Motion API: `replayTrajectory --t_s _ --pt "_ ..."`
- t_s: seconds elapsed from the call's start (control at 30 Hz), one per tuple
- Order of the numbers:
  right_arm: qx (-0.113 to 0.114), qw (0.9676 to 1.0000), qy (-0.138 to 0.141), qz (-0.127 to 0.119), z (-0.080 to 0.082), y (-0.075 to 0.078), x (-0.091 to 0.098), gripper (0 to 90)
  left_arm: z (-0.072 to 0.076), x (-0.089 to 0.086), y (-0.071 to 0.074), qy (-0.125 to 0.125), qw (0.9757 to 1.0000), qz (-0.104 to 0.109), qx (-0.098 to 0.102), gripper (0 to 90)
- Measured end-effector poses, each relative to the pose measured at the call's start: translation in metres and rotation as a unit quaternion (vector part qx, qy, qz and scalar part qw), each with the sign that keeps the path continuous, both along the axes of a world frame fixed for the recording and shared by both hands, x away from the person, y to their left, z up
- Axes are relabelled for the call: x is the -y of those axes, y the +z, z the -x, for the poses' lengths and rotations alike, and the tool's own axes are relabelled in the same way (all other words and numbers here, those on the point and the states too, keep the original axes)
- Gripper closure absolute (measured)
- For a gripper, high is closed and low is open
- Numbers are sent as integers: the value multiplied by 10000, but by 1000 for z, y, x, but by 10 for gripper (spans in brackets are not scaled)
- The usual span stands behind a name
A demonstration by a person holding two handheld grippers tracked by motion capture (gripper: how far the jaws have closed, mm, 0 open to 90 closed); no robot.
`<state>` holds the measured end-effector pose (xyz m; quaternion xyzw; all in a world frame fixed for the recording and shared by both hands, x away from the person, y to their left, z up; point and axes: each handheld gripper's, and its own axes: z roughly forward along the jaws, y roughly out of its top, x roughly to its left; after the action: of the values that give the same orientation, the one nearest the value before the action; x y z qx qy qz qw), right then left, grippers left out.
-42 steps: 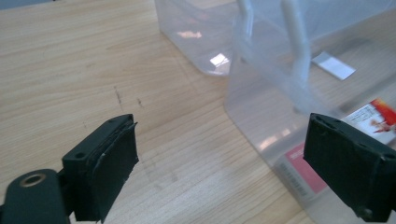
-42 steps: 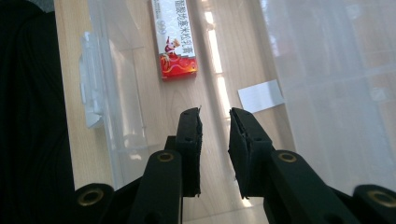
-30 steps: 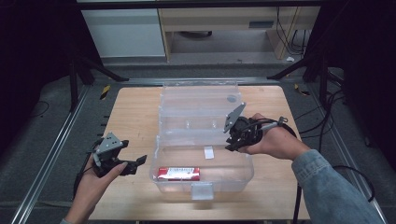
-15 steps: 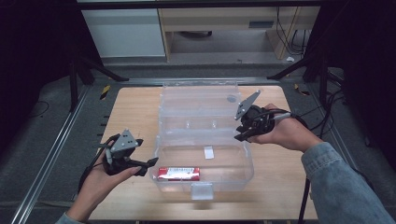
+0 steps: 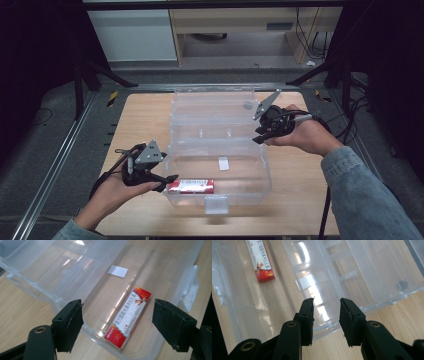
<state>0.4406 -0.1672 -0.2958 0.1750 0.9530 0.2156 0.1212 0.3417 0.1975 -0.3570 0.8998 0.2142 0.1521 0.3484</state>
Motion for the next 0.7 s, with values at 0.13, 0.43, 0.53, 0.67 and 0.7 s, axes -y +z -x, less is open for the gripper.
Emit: replayTrajectory --t_s 0.13,0.43,0.53,0.67,0.7 --pt "48 10000 24 24 -3 0 -3 639 7 3 -8 -215 9997 -115 -62 238" --pt "32 10000 35 64 -8 -5 -9 644 11 14 -29 -604 9963 -524 -330 275" --pt "42 10000 29 50 -10 -5 -9 644 13 16 -32 -708 9951 -576 -385 285" --pt "59 9999 18 84 -12 -5 -9 644 14 18 -40 -839 9930 -651 -510 289" --pt "65 9999 11 90 -12 -5 -9 644 14 19 -43 -849 9926 -705 -498 294"
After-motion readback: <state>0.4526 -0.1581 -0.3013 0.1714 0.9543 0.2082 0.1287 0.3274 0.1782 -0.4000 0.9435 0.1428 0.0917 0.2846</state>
